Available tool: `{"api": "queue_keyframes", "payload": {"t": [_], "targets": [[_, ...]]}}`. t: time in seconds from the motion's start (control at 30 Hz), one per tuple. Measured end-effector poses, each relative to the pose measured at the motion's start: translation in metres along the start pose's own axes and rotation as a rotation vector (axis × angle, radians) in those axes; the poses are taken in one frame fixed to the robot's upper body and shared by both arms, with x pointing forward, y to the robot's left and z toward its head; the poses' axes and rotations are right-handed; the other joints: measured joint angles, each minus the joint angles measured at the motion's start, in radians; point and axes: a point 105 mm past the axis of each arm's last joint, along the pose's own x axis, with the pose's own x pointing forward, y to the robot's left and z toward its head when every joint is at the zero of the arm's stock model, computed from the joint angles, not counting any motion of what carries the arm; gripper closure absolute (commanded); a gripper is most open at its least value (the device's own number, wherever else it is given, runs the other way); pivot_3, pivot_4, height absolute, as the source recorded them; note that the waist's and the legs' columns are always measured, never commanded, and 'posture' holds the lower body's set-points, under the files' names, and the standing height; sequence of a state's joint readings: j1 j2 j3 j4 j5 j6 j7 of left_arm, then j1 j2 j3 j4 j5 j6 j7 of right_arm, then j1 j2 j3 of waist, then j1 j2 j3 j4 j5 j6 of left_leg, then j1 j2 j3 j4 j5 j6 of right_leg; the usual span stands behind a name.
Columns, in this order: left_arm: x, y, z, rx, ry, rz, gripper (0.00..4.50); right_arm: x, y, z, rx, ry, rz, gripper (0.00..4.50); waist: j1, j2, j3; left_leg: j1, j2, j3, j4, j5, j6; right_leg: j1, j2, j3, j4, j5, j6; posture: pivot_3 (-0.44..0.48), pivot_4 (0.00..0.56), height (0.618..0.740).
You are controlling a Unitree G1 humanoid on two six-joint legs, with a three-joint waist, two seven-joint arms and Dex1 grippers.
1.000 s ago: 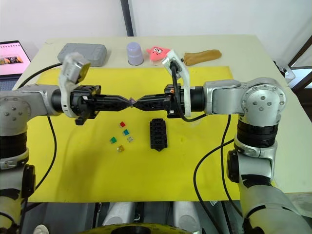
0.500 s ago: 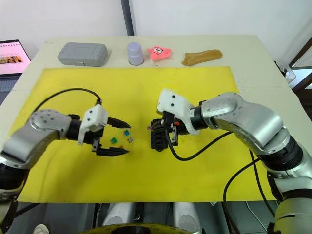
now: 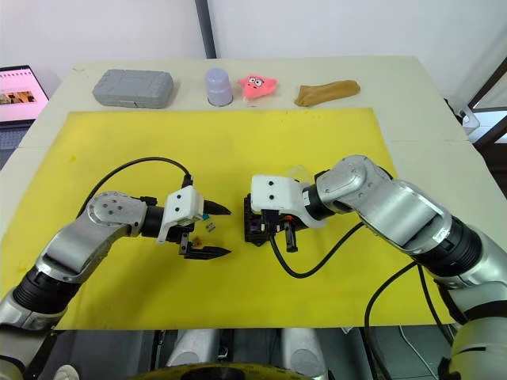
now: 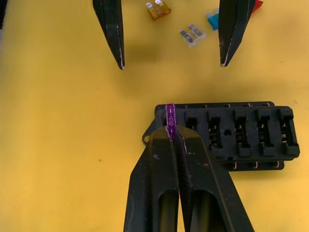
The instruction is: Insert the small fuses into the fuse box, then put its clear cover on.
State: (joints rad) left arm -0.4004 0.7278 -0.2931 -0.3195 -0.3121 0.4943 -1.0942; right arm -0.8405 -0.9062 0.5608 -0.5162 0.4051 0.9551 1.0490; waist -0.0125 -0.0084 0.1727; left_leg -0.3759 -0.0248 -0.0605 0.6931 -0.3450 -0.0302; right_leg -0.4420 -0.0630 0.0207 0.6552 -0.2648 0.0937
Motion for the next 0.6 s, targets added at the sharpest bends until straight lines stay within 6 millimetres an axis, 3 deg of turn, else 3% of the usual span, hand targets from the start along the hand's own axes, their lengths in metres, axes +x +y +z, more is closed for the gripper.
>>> {"api": "queue_keyframes", "payload": {"t": [0.6], "targets": [[0.0006, 0.0012, -0.0009, 0.006, 0.009, 0.012, 0.03, -0.0007, 0.0014, -0.003, 0.012, 0.024, 0.023, 4.5, 0.0, 0.0, 0.0, 0.0, 0.0, 0.0, 0.0, 0.001, -0.002, 0.0, 0.0, 0.0, 0.0, 0.0, 0.0, 0.0, 0.15, 0.74]]}}
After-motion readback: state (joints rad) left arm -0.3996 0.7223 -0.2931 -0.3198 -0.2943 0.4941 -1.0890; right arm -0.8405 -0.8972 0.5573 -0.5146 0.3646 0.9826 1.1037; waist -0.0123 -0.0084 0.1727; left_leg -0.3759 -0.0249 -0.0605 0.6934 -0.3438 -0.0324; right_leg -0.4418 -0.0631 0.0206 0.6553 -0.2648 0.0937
